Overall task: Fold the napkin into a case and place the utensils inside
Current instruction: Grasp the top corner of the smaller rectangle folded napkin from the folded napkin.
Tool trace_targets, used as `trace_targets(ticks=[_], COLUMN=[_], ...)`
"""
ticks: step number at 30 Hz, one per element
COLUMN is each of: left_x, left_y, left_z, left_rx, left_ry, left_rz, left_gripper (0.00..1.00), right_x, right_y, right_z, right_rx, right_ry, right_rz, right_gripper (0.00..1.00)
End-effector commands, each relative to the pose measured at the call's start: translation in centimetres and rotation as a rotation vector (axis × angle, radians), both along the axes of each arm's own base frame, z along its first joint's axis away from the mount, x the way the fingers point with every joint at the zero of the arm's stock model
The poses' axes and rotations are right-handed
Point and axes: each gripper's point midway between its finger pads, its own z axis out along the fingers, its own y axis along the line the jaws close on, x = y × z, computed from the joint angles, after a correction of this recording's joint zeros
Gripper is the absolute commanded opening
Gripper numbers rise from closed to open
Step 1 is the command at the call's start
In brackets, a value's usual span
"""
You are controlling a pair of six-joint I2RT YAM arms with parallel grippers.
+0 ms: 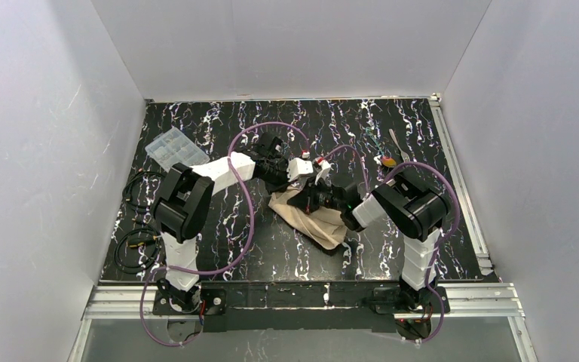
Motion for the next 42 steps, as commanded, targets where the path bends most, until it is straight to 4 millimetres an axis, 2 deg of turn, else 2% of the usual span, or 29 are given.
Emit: trace_targets(ticks=[1,10,24,37,42], left_x=[-1.1,-1.9,-2.3,-1.9,-1.9], left_y=[-0.4,-0.4,-0.8,-0.6,-0.7], left_z=[1.8,2.1,3.9,3.9,4.5], left_rx=[-0.048,-0.063,-0.105,-0.095,-0.103], left_ry=[0.014,0.043,0.066,0.045,0.048], left_rz=[0.003,0.014,0.042,0.033,0.036], left_gripper=[0.0,0.0,0.0,0.0,0.0], right_x=[1.2,1.9,2.7,2.5,2.2], right_y=[-0.4,-0.5,0.1,-0.3,-0.8], right_z=[0.7,1.1,0.9,-1.8,-2.0], right_rx=[-0.036,-0.058,-0.062,-0.125,-0.128], right_ry=[-0.001,0.012,0.038,0.114,0.122], right_rz=[-0.015,-0.017,-0.019,-0.024,-0.028], right_gripper=[0.01,0.01,0.01,0.01,0.01])
